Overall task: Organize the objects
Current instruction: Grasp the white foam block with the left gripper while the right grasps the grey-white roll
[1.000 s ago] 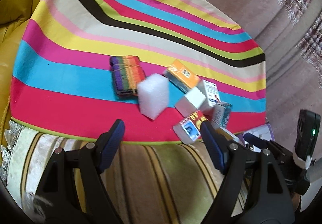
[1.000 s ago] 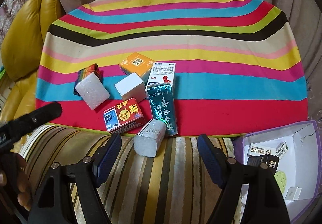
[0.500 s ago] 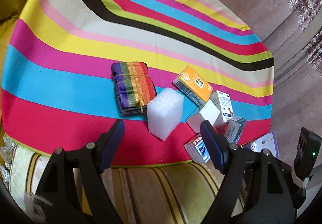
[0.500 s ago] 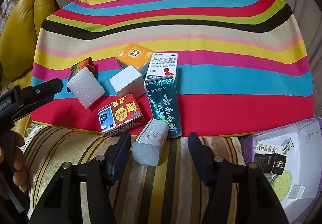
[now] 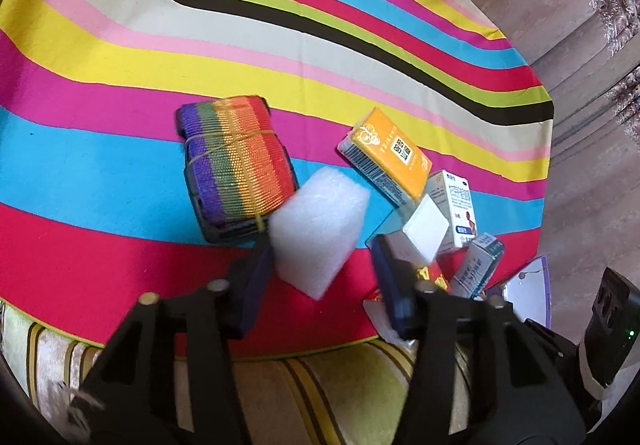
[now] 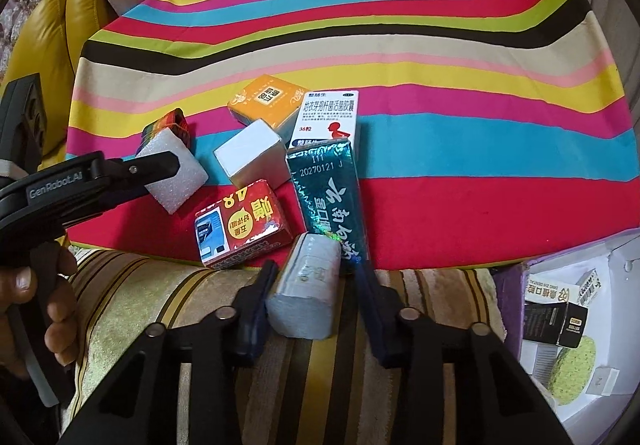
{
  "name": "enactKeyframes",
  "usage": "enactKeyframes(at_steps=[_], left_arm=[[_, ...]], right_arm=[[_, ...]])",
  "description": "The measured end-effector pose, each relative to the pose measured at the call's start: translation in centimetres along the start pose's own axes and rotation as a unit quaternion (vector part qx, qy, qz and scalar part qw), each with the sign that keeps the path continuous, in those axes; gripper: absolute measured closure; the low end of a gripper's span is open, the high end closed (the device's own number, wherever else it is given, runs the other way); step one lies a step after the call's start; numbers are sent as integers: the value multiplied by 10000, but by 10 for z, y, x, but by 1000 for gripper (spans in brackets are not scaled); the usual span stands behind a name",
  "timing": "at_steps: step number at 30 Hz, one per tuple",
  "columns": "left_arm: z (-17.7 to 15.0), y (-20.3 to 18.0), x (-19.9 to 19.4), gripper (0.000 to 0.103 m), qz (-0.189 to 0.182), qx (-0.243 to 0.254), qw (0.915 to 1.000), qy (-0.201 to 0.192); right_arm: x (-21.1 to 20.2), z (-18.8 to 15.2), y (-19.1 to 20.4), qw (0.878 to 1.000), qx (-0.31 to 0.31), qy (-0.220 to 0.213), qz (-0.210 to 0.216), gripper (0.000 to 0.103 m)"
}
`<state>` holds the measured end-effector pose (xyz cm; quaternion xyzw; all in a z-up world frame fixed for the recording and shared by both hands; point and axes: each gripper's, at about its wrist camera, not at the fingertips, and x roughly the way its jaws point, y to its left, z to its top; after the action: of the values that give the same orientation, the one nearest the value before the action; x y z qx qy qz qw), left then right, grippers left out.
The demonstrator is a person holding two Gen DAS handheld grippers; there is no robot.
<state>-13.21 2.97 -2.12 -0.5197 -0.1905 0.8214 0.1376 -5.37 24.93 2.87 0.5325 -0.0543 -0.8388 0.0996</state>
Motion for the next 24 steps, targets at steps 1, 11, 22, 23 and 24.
enactKeyframes(at_steps=[1, 11, 22, 23, 24], left_arm=[[0, 0, 1, 66, 0, 8, 10000, 25], [-6, -2, -11, 71, -28, 105, 9998, -194], [-20, -17, -33, 71, -130, 178, 9989, -416], [-22, -20, -35, 71, -149, 194, 9988, -426], [-24, -22, -38, 71, -171, 216, 9987, -439]], right_arm=[[0, 0, 0, 10000, -2, -2, 10, 69], [-8, -5, 2, 9999, -50, -109, 68, 76], [-24, -12, 4, 9994, -93, -322, -37, 76], [-25, -12, 4, 9994, -95, -336, -40, 76], [-28, -14, 4, 9993, -94, -362, -46, 76]])
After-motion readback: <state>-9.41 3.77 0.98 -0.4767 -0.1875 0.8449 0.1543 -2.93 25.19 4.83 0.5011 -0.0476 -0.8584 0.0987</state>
